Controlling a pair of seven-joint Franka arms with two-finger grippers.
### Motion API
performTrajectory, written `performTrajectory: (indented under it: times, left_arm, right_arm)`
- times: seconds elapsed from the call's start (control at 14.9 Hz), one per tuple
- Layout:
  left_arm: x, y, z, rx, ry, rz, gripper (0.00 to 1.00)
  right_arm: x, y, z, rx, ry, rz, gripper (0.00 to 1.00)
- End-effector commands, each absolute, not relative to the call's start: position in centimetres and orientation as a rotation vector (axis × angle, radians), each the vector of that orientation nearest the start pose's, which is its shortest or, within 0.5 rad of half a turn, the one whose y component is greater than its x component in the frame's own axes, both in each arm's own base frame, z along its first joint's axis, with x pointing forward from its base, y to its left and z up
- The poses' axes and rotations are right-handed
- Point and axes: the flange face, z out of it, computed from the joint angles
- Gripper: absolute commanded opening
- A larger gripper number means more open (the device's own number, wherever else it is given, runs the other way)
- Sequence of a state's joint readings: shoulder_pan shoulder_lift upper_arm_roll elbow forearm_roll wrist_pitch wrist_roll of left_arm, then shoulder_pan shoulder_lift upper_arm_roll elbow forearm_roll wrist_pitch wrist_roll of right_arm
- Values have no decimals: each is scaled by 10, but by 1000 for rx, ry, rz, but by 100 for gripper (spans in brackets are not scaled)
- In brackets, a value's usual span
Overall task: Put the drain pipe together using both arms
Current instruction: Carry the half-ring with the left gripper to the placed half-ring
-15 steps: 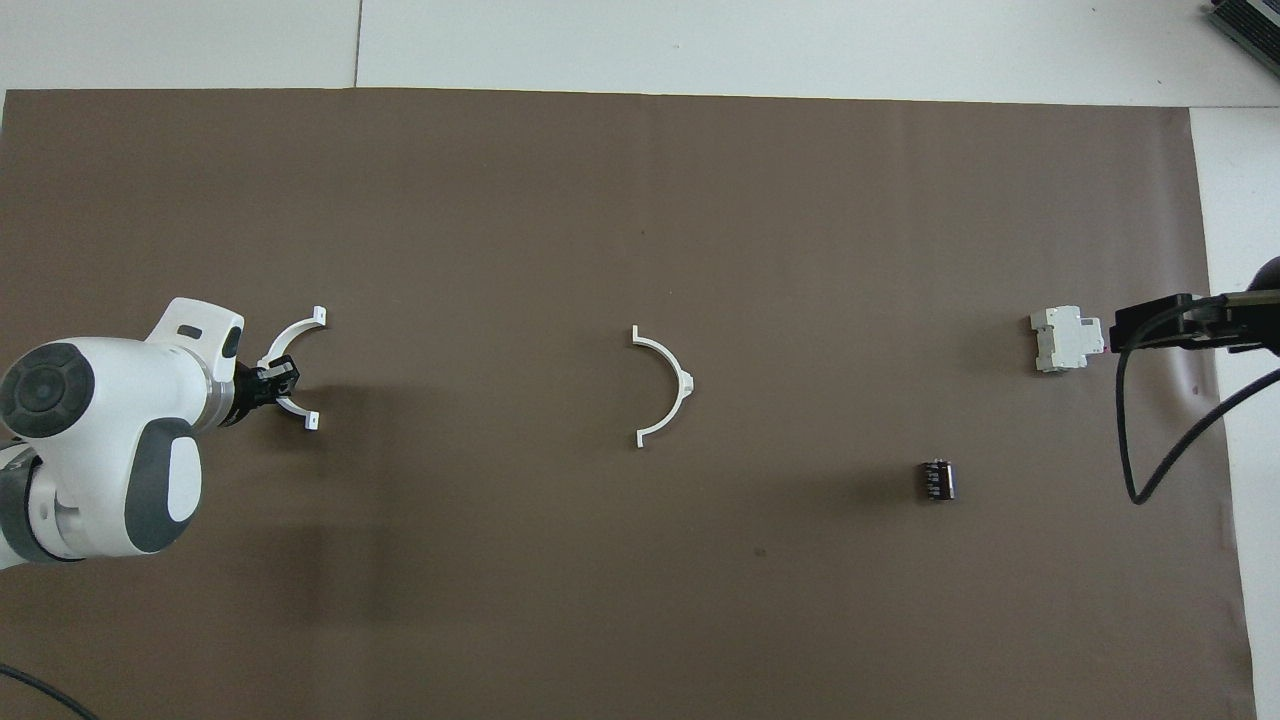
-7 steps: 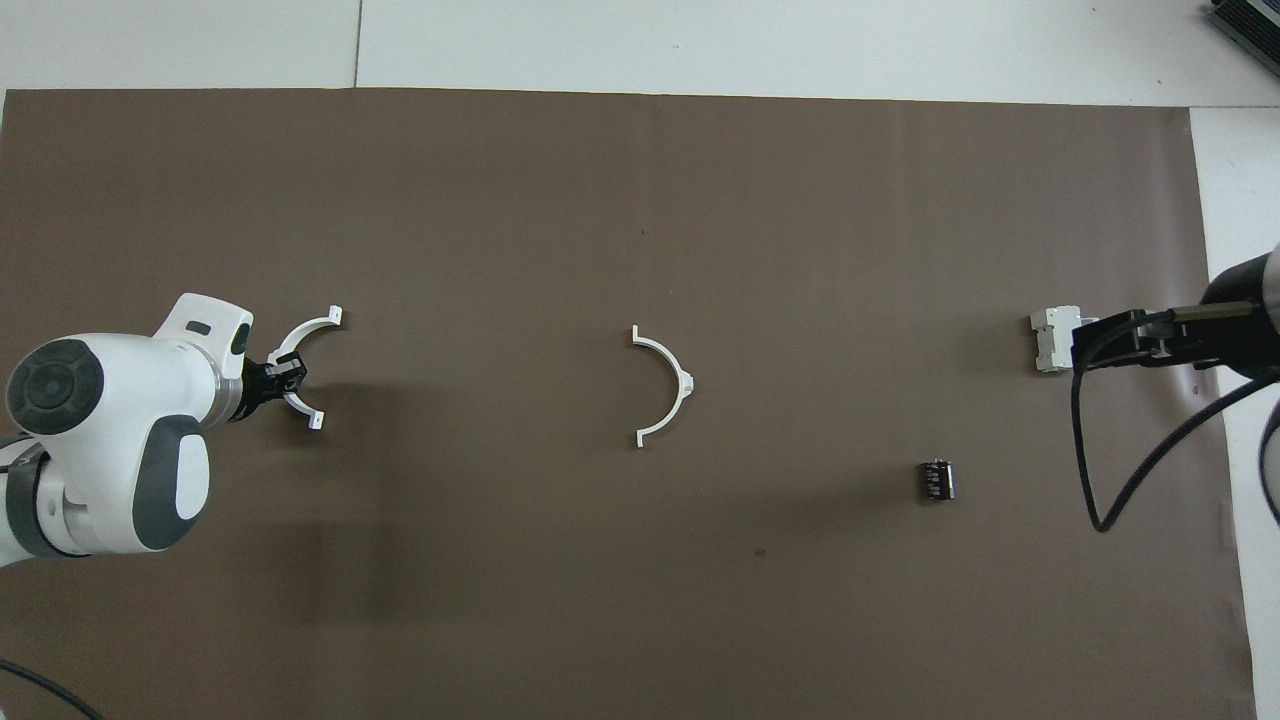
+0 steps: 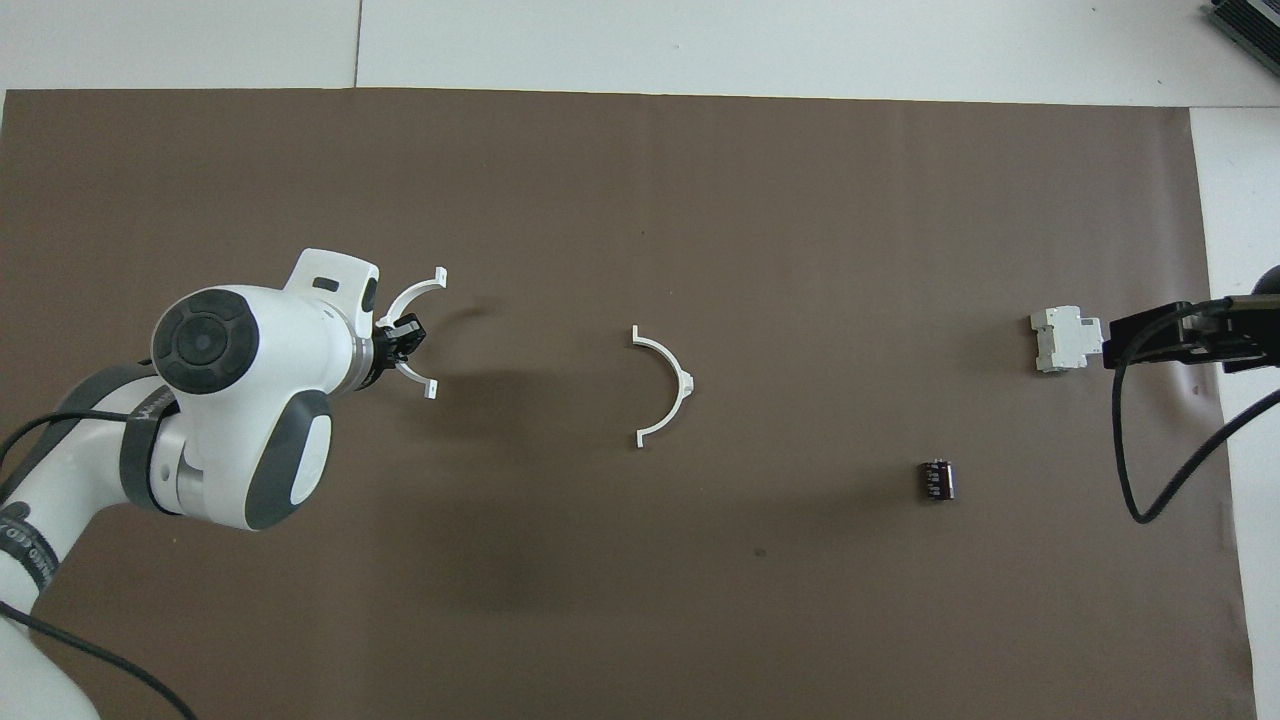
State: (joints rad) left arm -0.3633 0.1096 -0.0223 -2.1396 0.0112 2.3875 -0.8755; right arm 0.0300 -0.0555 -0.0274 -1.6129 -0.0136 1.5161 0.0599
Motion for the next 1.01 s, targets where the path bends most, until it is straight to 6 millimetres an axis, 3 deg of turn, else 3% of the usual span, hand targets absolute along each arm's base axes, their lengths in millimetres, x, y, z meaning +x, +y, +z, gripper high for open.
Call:
performTrajectory:
  times: [0.0, 0.2, 0.34, 0.94]
  left_arm:
    - [513, -265, 367, -3086, -802, -146, 0]
    - [495, -312, 353, -3045, -845, -139, 0]
    - [504, -355, 328, -2999, -903, -142, 0]
    - [490, -381, 319, -2968, -953, -148, 0]
  right_arm:
    - [529, -3, 629, -3131, 100, 70, 100]
    - [529, -1, 629, -3132, 96, 70, 100]
    - [529, -2, 629, -3132, 98, 70, 100]
    - [529, -3, 629, -3131, 103, 70, 100]
